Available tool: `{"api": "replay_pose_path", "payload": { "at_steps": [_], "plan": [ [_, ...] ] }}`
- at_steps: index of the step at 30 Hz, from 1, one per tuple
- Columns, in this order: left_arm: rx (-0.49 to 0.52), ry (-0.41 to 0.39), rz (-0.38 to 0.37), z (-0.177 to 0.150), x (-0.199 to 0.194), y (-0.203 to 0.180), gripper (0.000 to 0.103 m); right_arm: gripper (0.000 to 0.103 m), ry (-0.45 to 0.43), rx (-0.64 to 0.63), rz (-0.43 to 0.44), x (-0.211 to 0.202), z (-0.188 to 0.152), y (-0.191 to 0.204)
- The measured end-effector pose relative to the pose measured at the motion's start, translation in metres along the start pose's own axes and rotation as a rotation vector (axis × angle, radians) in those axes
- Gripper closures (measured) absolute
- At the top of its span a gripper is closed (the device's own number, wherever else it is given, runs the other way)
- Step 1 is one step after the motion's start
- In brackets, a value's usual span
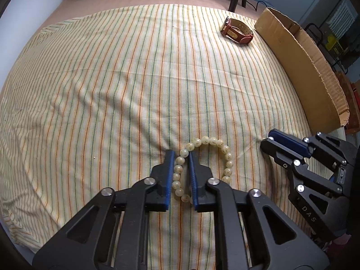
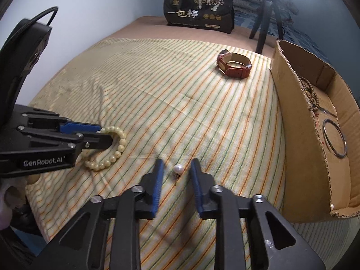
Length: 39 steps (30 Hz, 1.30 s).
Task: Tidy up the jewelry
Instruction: 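Close the left tool on the bead bracelet while the right tool grips the pearl, then carry the bead bracelet in the left tool and the pearl in the right tool over the box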
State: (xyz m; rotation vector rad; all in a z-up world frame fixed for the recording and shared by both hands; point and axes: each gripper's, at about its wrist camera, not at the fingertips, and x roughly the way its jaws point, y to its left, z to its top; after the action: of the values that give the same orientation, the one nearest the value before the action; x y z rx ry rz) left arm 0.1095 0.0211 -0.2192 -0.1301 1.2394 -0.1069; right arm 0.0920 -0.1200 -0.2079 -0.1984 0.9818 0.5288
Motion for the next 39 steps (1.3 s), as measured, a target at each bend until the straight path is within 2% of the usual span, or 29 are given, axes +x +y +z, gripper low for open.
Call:
{"api": "replay_pose_path", "payload": {
  "at_steps": [4, 22, 27, 39],
  "plan": [
    [-0.004, -0.005, -0.001, 0.0, -0.003, 0.0, 0.098, 0.096, -0.001, -0.014, 0.006, 0.0, 0.0, 0.002],
    [0.009, -0.134, -0.114, 0.011, -0.053, -0.018, 0.098, 0.096, -0.069, 0.047, 0.043, -0.027, 0.007, -0.007],
    [-0.018, -0.169, -0.155, 0.019, -0.067, -0.018, 0.098, 0.096, -0.102, 0.054, 0.05, -0.042, 0.01, -0.008],
    [0.001, -0.258, -0.236, 0.034, -0.1, -0.039, 0.098, 0.096, -0.189, 0.088, 0.056, -0.085, 0.021, -0.021]
  ]
}}
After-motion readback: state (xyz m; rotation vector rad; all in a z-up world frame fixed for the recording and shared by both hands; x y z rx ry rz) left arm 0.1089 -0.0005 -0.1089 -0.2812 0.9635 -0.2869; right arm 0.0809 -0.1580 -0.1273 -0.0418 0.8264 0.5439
